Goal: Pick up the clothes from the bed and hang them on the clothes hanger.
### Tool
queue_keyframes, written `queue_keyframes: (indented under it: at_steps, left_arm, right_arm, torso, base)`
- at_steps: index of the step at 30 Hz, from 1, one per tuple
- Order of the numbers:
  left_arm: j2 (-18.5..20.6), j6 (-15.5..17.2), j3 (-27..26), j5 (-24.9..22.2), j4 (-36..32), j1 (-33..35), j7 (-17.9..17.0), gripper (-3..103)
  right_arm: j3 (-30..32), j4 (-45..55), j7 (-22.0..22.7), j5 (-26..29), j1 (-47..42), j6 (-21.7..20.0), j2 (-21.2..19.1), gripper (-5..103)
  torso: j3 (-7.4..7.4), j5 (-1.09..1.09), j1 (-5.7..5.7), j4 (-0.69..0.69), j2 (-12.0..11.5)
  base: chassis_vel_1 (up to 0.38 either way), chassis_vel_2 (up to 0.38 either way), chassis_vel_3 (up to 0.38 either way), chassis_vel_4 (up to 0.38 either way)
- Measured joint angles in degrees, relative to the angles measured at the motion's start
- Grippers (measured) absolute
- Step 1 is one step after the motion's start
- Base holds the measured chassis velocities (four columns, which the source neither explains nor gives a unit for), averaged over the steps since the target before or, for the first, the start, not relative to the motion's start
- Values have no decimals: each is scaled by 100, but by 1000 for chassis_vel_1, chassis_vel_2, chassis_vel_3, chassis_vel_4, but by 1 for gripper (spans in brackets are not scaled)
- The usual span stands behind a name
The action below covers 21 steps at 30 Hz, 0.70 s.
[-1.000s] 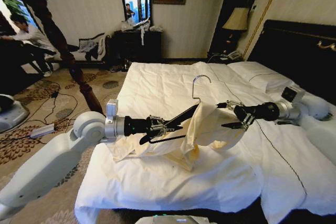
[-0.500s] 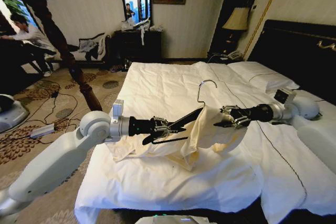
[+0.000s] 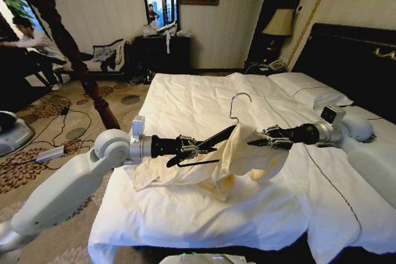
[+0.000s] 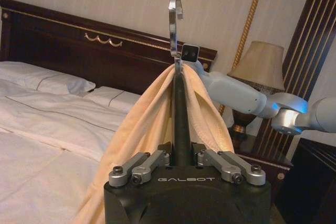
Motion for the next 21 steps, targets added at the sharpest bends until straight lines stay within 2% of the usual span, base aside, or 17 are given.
queue_keyframes:
  at_steps: [4, 11, 21]
  left_arm:
    - [-2, -17, 2, 49, 22, -1, 26, 16]
    - [5, -210, 121, 535, 288, -191, 314, 16]
    - [23, -325, 139, 593, 360, -273, 364, 16]
  right_arm:
    - [-3, 3, -19, 1, 0, 0, 2, 18]
    - [1, 74, -9, 14, -45, 0, 18, 16]
    - [8, 88, -44, 15, -68, 42, 37, 16]
  torso:
    - [0, 0, 0, 0, 0]
    - [0, 0, 0, 0, 0]
    - [0, 0, 0, 0, 0]
  base:
    - [0, 0, 0, 0]
    - [0, 0, 0, 0]
    - [0, 0, 0, 0]
